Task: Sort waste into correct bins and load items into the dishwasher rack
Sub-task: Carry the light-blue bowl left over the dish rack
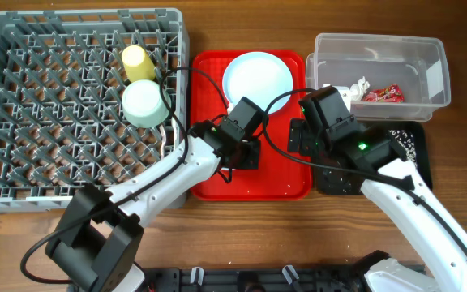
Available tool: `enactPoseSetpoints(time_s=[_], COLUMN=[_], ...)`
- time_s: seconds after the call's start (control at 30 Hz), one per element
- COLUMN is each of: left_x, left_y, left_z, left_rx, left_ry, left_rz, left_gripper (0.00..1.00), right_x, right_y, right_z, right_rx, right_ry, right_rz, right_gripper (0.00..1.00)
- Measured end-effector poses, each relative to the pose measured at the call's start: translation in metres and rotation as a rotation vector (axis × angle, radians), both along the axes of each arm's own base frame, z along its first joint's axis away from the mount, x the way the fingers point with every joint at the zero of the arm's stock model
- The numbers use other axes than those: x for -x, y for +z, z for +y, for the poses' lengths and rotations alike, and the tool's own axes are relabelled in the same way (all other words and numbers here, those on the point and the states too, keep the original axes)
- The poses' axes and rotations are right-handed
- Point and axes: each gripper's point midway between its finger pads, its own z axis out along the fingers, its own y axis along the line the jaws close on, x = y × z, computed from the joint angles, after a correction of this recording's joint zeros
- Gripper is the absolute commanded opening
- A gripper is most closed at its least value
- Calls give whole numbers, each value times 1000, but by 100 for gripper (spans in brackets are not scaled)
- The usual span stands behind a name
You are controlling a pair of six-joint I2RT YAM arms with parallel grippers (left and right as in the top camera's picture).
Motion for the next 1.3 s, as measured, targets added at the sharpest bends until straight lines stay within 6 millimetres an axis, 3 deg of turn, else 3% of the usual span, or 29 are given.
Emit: enactPoseSetpoints(time_s=[0.23,0.53,0.8,1.13,1.3], left_x=[-12,-23,-14,-19,-17], left_y=[3,5,-22,-23,-33], left_z=[-2,-8,-22,-18,-17], left_rx=[-30,-28,-54,-82,-101], left_ry=[-118,-139,-186,-172,-175], left_rz=[-96,-152,-119,-144,-123], left_gripper=[14,13,11,11,10], right_x=[0,0,0,0,0], right_y=[0,0,0,0,0], right_z=[0,0,0,0,0], right_rx=[0,0,0,0,0], right_ry=[0,0,0,0,0], right_rz=[0,0,0,0,0], right_gripper=[100,100,100,100,100])
